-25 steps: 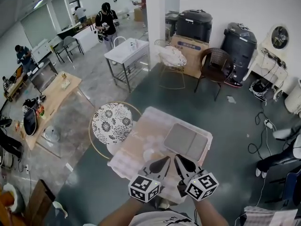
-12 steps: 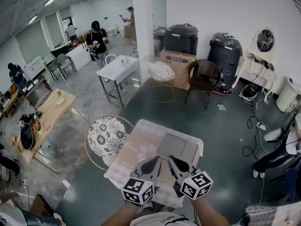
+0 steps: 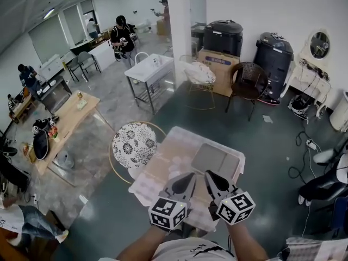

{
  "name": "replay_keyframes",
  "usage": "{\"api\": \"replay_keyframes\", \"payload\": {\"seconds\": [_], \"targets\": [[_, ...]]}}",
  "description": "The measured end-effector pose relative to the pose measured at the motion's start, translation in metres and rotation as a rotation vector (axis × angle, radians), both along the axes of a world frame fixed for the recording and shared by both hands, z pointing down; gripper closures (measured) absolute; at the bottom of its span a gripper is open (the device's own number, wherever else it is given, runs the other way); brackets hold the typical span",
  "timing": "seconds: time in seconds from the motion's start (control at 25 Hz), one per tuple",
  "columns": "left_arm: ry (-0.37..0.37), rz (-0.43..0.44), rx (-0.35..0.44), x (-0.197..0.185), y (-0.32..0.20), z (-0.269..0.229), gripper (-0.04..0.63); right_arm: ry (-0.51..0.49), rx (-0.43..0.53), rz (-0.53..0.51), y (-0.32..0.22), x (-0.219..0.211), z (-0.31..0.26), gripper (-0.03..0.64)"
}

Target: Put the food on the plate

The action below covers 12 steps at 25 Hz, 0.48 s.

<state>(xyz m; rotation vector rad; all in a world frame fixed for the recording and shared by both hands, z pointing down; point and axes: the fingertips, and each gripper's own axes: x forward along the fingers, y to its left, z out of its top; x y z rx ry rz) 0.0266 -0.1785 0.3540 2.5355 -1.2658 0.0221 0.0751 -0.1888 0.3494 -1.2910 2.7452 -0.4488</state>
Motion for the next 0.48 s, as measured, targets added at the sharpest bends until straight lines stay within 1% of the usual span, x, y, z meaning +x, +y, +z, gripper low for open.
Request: {"api": "replay_keyframes", "payload": {"seconds": [0.48], "targets": [[-0.006, -0.03, -0.003, -0.017, 0.015, 0.004, 0.591, 0.0, 0.007, -0.012, 0.012, -0.012, 0.0, 0.603]]}}
